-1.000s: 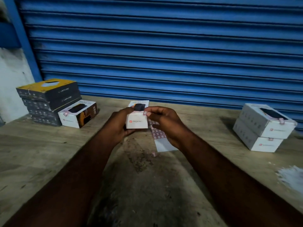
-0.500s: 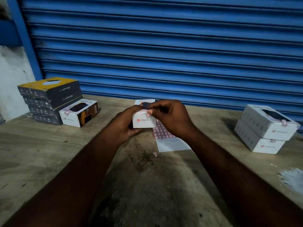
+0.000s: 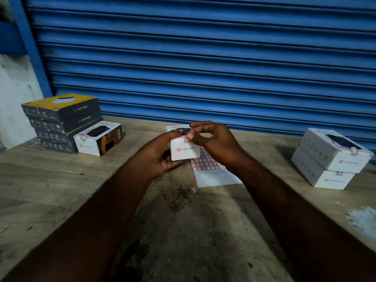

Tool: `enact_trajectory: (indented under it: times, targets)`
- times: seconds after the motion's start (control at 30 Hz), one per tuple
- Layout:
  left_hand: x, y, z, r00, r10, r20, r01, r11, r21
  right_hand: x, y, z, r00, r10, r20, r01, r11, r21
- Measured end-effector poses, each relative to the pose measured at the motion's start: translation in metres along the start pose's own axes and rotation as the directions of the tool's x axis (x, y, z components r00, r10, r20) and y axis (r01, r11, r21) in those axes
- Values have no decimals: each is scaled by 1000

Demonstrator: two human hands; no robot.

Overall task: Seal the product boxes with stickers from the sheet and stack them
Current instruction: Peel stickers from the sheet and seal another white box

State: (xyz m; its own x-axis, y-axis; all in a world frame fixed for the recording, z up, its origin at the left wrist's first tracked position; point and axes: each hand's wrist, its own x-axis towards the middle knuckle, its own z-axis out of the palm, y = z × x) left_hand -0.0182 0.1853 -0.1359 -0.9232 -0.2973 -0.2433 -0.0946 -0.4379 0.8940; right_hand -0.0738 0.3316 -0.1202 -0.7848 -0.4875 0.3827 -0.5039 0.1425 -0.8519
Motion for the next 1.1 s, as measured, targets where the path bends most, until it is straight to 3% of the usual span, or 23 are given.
enact_trajectory:
  times: [0.27, 0.87, 1.1]
  targets:
    - [-1, -2, 1, 1000, -3, -2, 3, 999, 47, 1, 3, 0, 1000, -13, 17, 13, 1000, 24]
    - [-2, -3, 2, 1000, 0, 20, -1, 1000, 26, 7, 13, 2, 999, -34, -7, 33, 995, -98]
    - [-1, -4, 2, 1000, 1, 27, -3, 999, 53, 5, 13, 4, 991, -124, -42, 115, 980, -164]
